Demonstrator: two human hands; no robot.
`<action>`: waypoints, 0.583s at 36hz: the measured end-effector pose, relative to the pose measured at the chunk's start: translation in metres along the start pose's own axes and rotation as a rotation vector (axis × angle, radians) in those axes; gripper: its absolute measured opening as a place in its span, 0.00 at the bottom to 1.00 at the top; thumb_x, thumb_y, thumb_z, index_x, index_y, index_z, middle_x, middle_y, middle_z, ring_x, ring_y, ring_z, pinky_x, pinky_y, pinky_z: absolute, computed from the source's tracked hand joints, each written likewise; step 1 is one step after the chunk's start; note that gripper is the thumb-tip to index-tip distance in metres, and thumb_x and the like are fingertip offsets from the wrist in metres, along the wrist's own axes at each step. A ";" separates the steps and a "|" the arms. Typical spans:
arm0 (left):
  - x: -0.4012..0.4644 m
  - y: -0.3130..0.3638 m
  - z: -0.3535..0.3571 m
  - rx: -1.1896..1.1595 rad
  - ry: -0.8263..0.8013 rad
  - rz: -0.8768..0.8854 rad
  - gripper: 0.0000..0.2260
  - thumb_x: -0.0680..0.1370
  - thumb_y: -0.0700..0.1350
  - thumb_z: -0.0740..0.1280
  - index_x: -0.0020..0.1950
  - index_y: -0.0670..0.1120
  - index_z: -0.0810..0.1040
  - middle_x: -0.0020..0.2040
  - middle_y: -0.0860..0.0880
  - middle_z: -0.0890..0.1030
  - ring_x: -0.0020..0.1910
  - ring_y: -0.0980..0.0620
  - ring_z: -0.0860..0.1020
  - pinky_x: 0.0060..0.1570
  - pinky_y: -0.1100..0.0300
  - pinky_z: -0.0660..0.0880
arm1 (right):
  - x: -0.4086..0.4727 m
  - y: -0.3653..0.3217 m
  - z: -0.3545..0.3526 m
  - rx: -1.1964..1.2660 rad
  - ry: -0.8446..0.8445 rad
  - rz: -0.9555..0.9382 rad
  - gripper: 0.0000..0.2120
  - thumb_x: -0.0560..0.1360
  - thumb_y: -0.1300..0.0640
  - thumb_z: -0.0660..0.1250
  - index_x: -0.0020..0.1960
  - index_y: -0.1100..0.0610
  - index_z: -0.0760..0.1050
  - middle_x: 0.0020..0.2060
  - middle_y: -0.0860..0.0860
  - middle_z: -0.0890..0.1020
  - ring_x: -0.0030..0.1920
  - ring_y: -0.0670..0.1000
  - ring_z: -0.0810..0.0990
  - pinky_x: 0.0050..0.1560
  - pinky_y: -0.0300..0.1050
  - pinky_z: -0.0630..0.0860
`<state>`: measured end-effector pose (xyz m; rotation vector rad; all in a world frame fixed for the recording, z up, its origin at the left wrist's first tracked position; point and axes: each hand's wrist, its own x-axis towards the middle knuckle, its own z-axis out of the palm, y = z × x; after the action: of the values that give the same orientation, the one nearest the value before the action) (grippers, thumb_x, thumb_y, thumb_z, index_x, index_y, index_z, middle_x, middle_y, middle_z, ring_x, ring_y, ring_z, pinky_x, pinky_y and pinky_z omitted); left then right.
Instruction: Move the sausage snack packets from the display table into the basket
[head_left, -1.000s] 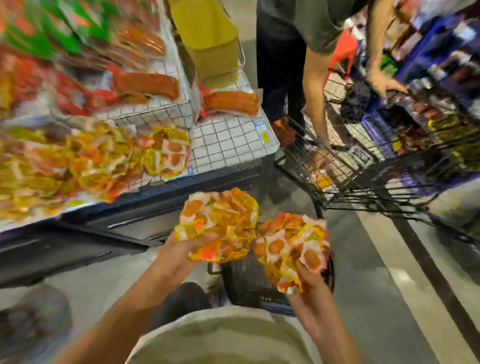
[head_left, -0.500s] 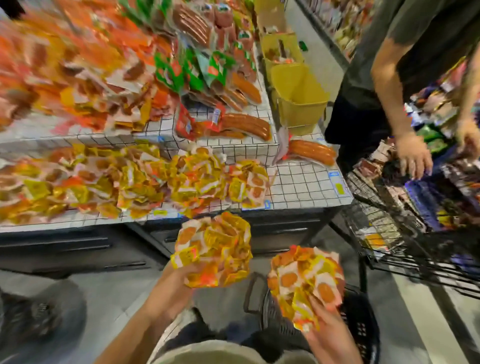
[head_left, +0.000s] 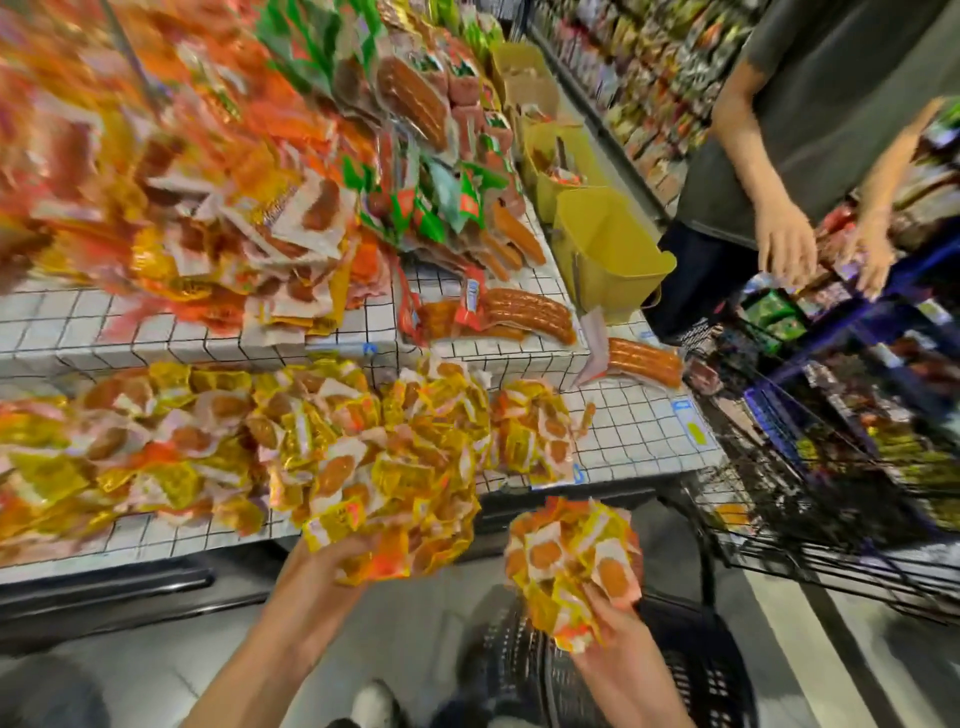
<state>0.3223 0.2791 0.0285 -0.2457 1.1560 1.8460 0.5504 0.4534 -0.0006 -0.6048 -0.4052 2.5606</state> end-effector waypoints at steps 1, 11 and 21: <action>0.006 0.002 -0.001 0.017 0.024 0.000 0.24 0.69 0.29 0.67 0.65 0.34 0.76 0.51 0.38 0.86 0.45 0.43 0.86 0.34 0.57 0.81 | 0.007 -0.003 -0.008 0.007 -0.010 0.062 0.17 0.80 0.71 0.51 0.55 0.62 0.77 0.57 0.68 0.76 0.43 0.63 0.81 0.43 0.53 0.81; 0.049 0.031 0.032 -0.046 0.182 0.030 0.37 0.62 0.30 0.73 0.69 0.45 0.68 0.51 0.39 0.86 0.46 0.43 0.87 0.40 0.50 0.83 | 0.132 -0.058 -0.004 -0.339 0.201 0.036 0.16 0.79 0.66 0.61 0.65 0.59 0.77 0.53 0.56 0.83 0.48 0.50 0.85 0.44 0.45 0.83; 0.076 0.032 0.069 -0.046 0.331 0.052 0.44 0.73 0.27 0.69 0.79 0.54 0.50 0.55 0.45 0.77 0.43 0.43 0.86 0.35 0.49 0.81 | 0.232 -0.081 -0.010 -0.733 0.225 -0.082 0.37 0.69 0.63 0.78 0.74 0.48 0.68 0.68 0.57 0.78 0.66 0.58 0.80 0.66 0.61 0.76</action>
<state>0.2740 0.3739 0.0414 -0.5692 1.3541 1.9263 0.4026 0.6418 -0.0579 -1.0826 -1.2725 2.1836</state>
